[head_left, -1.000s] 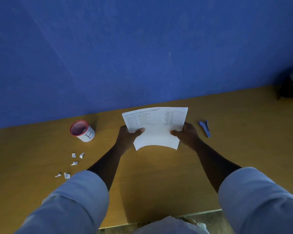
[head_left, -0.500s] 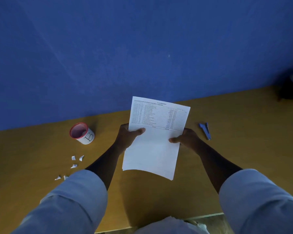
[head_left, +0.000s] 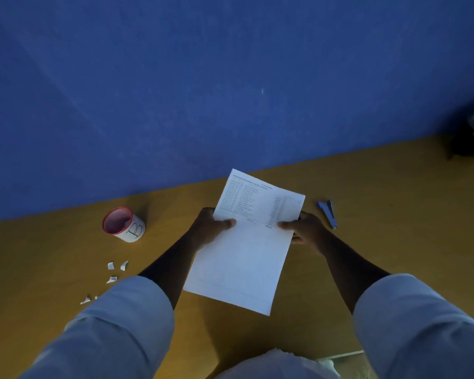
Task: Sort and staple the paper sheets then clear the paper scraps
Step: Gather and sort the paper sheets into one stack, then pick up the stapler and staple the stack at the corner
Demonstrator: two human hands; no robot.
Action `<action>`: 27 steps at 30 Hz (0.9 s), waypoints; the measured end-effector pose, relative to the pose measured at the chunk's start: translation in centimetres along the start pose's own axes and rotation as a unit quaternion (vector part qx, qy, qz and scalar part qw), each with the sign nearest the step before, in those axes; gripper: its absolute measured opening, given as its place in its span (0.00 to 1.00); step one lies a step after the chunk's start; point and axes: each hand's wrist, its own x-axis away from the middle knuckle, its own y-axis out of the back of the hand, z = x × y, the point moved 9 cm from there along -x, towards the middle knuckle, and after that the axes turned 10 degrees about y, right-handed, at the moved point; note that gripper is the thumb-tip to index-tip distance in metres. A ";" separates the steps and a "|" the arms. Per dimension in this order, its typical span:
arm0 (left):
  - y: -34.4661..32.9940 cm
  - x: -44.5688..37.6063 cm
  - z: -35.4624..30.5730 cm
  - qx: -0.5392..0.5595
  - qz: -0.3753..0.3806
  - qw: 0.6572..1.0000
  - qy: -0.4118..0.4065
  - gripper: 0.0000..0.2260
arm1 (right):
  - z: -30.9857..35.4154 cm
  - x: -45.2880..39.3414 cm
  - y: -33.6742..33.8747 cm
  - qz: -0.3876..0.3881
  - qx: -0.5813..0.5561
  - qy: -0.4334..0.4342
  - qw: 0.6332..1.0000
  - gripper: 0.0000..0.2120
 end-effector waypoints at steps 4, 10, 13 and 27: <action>-1.0 -1.4 0.9 -0.071 0.031 0.996 0.034 0.18 | -1.4 -1.8 1.9 -0.063 -0.029 -0.010 0.998 0.19; -2.9 -2.3 1.3 -0.155 0.067 0.985 0.045 0.17 | -1.9 -3.8 5.9 -0.184 0.134 -0.012 0.974 0.09; -3.5 -2.8 1.4 -0.192 0.075 0.977 0.050 0.13 | -1.5 -3.6 7.7 -0.236 0.184 -0.017 0.954 0.17; -5.7 -6.1 3.0 -0.218 0.109 0.968 0.065 0.14 | -2.7 -4.8 12.1 -0.366 0.270 -0.068 0.888 0.19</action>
